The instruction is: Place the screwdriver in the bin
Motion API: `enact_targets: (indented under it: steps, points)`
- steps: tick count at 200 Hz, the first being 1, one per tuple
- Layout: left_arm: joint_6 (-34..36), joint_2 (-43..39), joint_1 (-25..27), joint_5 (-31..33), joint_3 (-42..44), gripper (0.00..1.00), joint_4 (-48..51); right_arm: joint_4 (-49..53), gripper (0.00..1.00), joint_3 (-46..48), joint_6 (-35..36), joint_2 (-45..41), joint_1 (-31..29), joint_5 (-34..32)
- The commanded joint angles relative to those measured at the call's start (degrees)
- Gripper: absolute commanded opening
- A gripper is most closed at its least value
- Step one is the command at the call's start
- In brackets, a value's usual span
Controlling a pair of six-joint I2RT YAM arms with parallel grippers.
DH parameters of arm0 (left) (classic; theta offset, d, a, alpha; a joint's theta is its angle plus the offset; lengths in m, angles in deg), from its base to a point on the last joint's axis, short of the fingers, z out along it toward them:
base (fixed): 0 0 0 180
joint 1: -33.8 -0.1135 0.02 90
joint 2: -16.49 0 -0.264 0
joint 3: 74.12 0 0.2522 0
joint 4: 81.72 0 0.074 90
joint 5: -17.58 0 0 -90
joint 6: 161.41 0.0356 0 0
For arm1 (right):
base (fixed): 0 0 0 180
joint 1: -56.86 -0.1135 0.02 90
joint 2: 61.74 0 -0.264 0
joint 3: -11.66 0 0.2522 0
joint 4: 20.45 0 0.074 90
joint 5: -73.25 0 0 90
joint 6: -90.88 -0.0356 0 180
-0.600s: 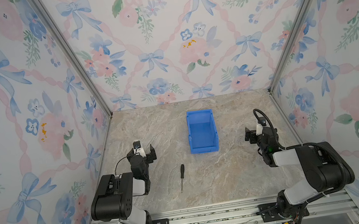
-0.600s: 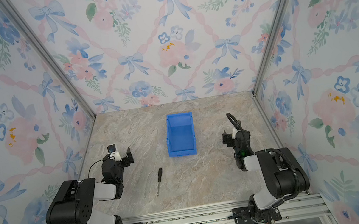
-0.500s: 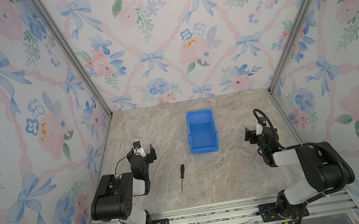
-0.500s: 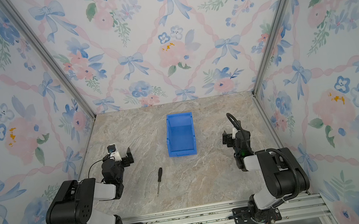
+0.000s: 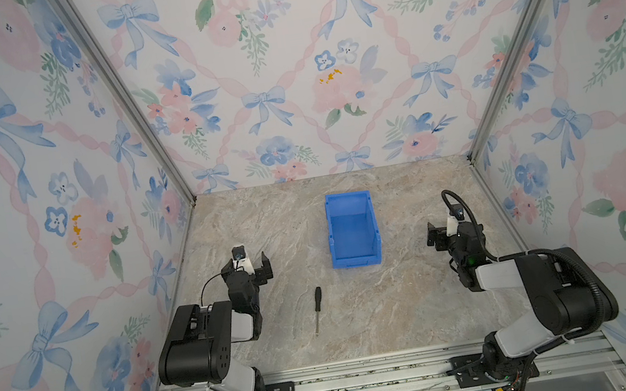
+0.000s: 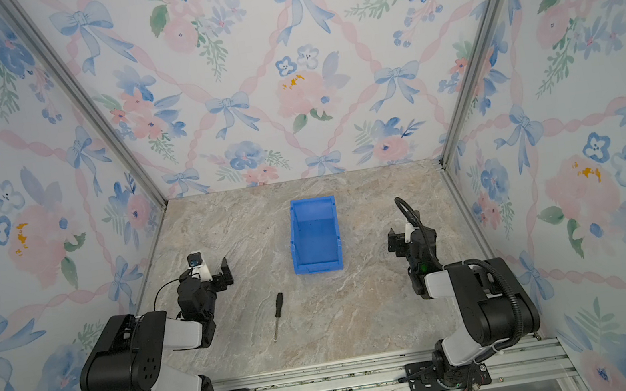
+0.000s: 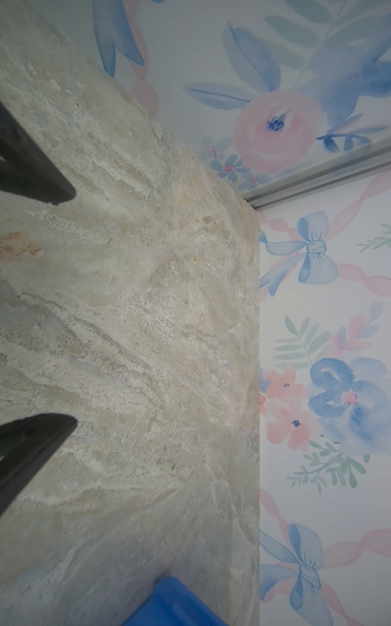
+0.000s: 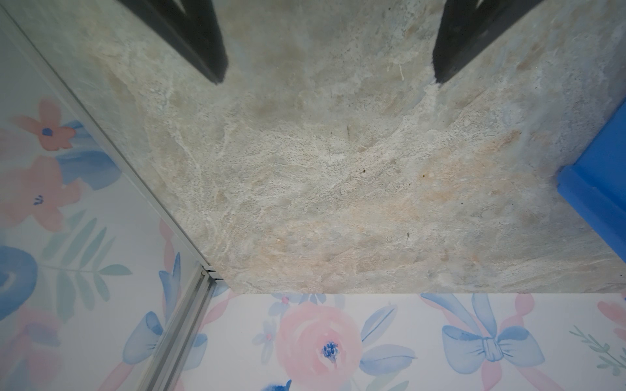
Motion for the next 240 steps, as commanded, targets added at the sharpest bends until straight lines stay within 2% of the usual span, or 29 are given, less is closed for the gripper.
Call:
enact_targets:
  steps: [1, 145, 169, 209, 240]
  points:
    - [1.0, 0.5, 0.0, -0.6, -0.3, 0.97, -1.2, -0.2, 0.97, -0.4, -0.2, 0.6, 0.6, 0.6]
    - [1.6, -0.1, 0.0, -1.9, -0.9, 0.97, -0.5, -0.2, 0.97, -0.4, -0.1, 0.6, 0.6, 0.6]
    - [0.5, -4.2, -0.1, 1.8, -3.9, 0.98, 8.9, -0.2, 0.97, -0.4, -0.2, 0.6, 0.6, 0.5]
    - [-1.5, -13.0, 0.0, 3.4, -13.1, 0.97, 38.1, -0.2, 0.97, -0.4, -0.1, 0.6, 0.6, 0.6]
    - [-8.7, -21.8, 1.2, 7.2, -17.9, 0.98, 56.6, -0.2, 0.97, -0.4, -0.2, 0.6, 0.6, 0.6]
